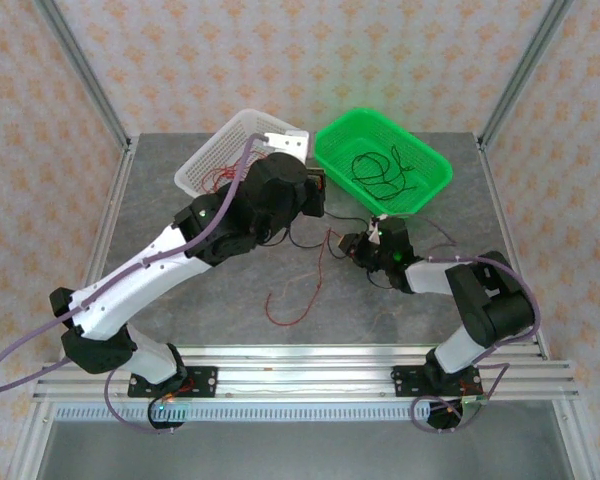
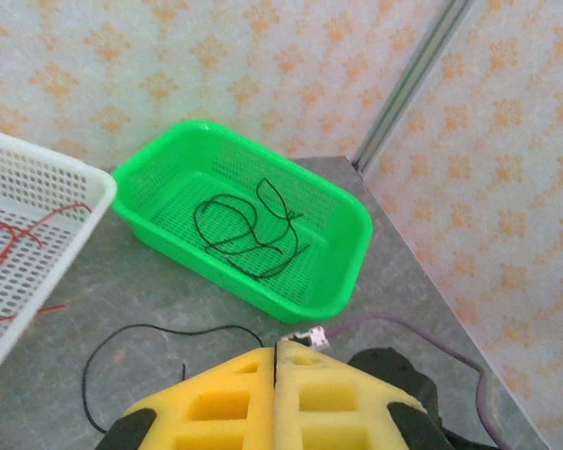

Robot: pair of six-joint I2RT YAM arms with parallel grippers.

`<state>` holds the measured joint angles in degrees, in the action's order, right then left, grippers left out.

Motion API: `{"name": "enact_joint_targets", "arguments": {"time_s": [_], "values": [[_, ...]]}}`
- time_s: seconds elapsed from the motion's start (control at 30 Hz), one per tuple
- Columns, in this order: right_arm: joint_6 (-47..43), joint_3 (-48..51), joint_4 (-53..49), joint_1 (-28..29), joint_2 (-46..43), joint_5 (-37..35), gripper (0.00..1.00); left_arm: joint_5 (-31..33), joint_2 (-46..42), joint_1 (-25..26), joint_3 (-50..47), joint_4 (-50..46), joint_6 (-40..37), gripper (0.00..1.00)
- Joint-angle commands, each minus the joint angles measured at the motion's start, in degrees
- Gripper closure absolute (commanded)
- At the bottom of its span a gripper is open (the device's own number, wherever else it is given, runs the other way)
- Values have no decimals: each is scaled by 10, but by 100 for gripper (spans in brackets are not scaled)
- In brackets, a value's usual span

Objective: Untangle the cables

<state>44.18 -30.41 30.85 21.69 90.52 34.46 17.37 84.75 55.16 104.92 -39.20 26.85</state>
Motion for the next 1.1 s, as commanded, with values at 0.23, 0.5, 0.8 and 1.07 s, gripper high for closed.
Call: {"name": "enact_joint_targets", "arguments": {"time_s": [0.23, 0.5, 0.8, 1.07], "values": [[-22, 3, -16, -1, -29, -12, 78, 18, 0, 2, -85, -19, 5, 73], [-24, -5, -29, -1, -42, -12, 78, -156, -19, 10, -286, 116, 35, 39], [-23, -9, -36, -1, -48, -16, 78, -138, 38, 13, -286, 79, 23, 32], [-22, -12, -39, -1, -50, -14, 78, -126, 94, 13, -281, 61, 14, 36]]}}
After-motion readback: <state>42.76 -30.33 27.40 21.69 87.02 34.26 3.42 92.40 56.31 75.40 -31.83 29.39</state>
